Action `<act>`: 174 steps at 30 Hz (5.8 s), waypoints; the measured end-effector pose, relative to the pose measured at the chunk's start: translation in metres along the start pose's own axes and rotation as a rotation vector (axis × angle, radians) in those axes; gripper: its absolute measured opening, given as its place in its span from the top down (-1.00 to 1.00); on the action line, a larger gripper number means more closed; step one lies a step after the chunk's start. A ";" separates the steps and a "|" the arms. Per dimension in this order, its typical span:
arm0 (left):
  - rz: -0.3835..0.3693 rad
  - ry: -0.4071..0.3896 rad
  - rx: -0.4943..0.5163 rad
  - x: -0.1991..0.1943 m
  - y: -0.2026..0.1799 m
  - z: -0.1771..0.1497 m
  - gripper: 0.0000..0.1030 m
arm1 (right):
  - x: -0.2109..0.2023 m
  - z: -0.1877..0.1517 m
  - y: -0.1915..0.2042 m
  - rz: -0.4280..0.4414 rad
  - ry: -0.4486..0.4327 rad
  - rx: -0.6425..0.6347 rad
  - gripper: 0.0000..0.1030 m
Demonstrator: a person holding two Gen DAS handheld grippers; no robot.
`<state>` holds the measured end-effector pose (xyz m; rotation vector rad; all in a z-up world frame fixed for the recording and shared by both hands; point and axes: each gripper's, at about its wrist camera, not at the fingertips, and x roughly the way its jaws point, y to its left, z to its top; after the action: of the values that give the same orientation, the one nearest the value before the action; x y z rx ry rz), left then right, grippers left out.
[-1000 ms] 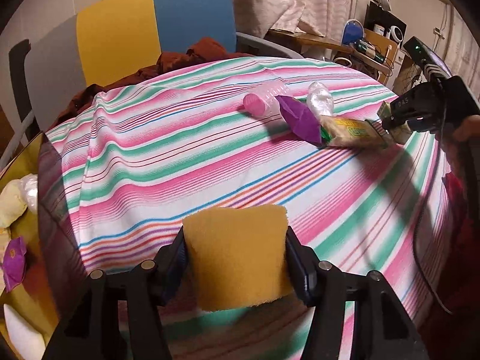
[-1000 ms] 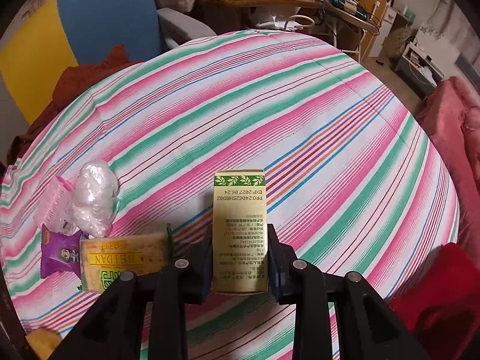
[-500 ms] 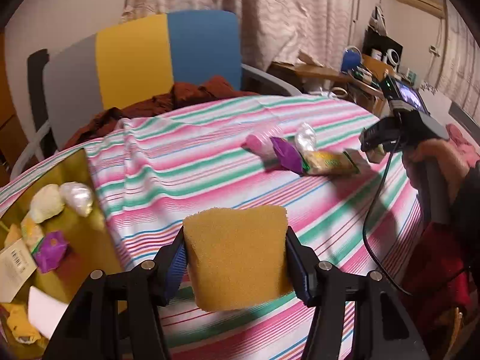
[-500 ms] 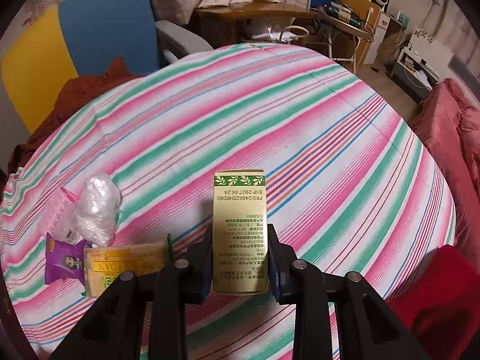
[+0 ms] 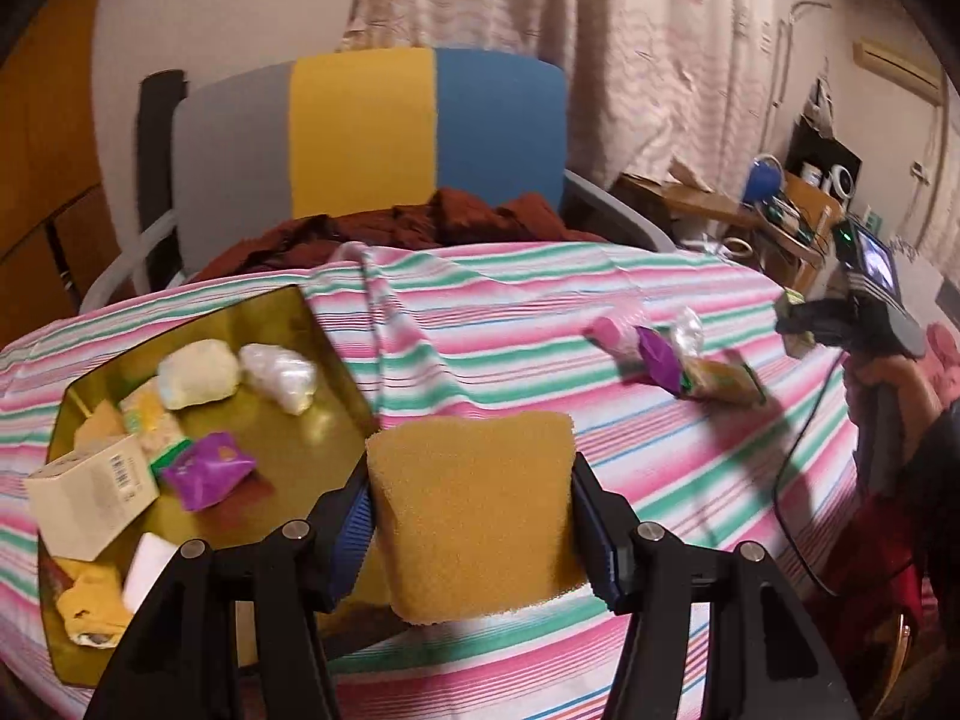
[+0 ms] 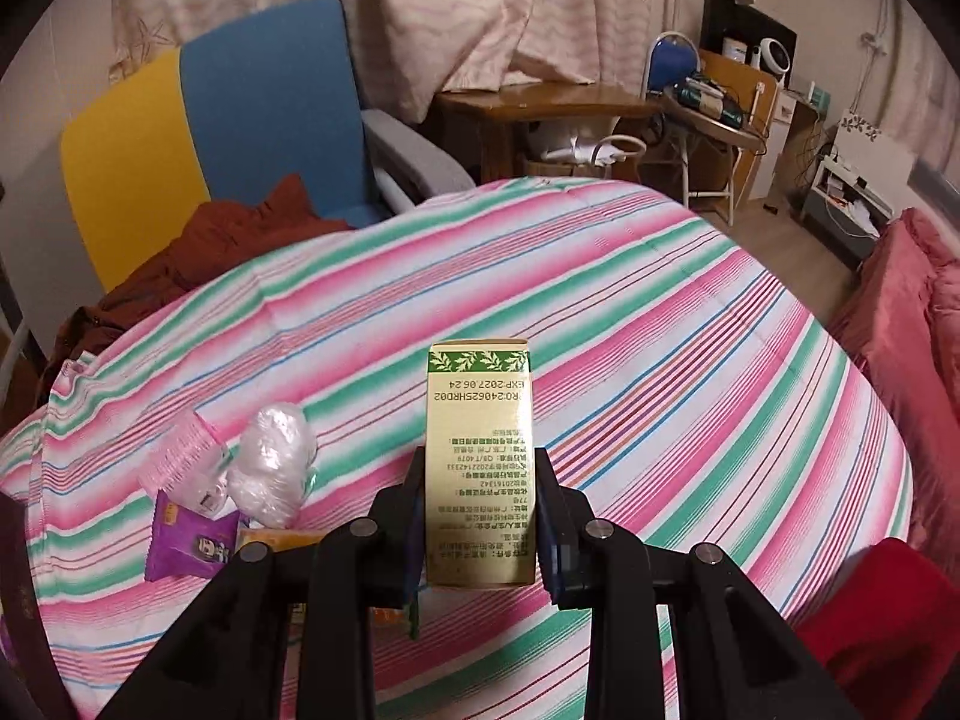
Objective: Organize objects
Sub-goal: 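Carry the sponge with left gripper while right gripper carries green box to tray, then release green box in tray with right gripper while left gripper lowers sponge there, then withdraw both grippers from the tray toward the remaining items on the table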
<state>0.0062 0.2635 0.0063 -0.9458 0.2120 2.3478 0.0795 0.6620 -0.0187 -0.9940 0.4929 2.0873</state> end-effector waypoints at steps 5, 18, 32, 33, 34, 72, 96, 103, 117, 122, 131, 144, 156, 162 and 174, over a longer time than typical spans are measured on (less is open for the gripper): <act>0.030 -0.006 -0.044 -0.006 0.026 -0.001 -0.17 | -0.001 -0.002 0.010 -0.013 0.002 -0.043 0.41; 0.174 -0.013 -0.256 -0.026 0.131 -0.023 -0.17 | -0.059 -0.022 0.092 0.146 -0.059 -0.245 0.41; 0.210 -0.004 -0.378 -0.038 0.182 -0.044 -0.17 | -0.141 -0.121 0.267 0.621 -0.011 -0.473 0.41; 0.201 -0.008 -0.378 -0.038 0.182 -0.042 -0.17 | -0.143 -0.130 0.279 0.641 0.000 -0.490 0.41; 0.195 -0.013 -0.375 -0.038 0.182 -0.038 -0.17 | -0.145 -0.137 0.287 0.653 0.007 -0.502 0.41; 0.259 -0.025 -0.299 -0.014 0.178 0.000 -0.33 | -0.146 -0.192 0.343 0.683 0.043 -0.560 -0.63; 0.227 -0.022 -0.337 -0.027 0.179 -0.026 -0.57 | -0.158 -0.202 0.318 0.630 -0.072 -0.533 -0.99; 0.224 -0.013 -0.374 -0.031 0.189 -0.035 -0.63 | -0.157 -0.203 0.315 0.604 -0.074 -0.522 -0.99; 0.247 -0.037 -0.302 -0.039 0.176 -0.038 -0.76 | -0.155 -0.201 0.305 0.592 -0.056 -0.498 -0.99; 0.300 -0.012 -0.343 -0.046 0.182 -0.055 -0.73 | -0.154 -0.203 0.305 0.594 -0.057 -0.505 -0.99; 0.344 -0.001 -0.265 -0.020 0.176 -0.040 -0.41 | -0.155 -0.204 0.302 0.583 -0.061 -0.503 -0.99; 0.362 -0.065 -0.257 -0.035 0.174 -0.008 -0.44 | -0.161 -0.198 0.295 0.577 -0.086 -0.485 -0.99; 0.310 -0.052 -0.234 -0.050 0.151 -0.019 -0.44 | -0.168 -0.197 0.289 0.564 -0.107 -0.500 -0.99; 0.279 -0.041 -0.213 -0.048 0.139 -0.020 -0.44 | -0.163 -0.186 0.275 0.537 -0.114 -0.478 -0.99; 0.182 -0.020 -0.186 -0.039 0.117 -0.017 -0.44 | -0.136 -0.146 0.235 0.455 -0.055 -0.393 -0.99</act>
<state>-0.0293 0.1440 0.0121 -1.0285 0.0747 2.5788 0.0252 0.3591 0.0015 -1.1158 0.3024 2.6847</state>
